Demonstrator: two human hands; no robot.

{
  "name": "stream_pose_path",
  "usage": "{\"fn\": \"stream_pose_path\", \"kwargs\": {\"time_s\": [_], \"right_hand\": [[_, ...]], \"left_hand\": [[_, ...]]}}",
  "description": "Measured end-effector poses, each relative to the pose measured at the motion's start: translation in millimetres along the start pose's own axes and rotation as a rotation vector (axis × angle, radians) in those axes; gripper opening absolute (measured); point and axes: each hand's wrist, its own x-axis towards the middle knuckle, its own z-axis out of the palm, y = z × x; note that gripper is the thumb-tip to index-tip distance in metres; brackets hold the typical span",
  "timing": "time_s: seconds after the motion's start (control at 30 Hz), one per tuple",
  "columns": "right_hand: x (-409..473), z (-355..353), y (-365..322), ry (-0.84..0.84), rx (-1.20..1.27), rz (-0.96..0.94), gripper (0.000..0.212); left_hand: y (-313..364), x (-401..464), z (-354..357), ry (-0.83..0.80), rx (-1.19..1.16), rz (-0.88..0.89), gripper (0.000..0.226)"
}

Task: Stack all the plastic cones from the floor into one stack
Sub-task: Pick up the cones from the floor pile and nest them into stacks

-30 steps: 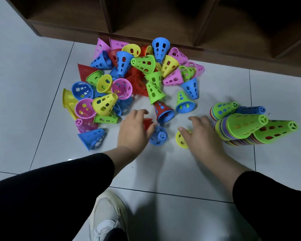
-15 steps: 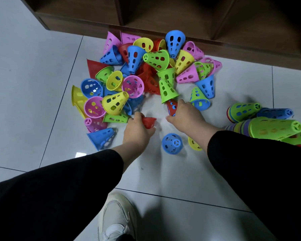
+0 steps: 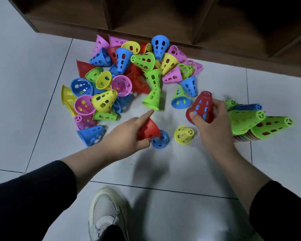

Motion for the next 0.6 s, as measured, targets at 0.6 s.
{"fn": "stream_pose_path", "kwargs": {"time_s": [0.6], "right_hand": [[-20.8,12.7,79.1,-0.264,-0.418,-0.009,0.054]], "left_hand": [[25.3,40.8,51.7,-0.194,0.281,0.061,0.039]]}}
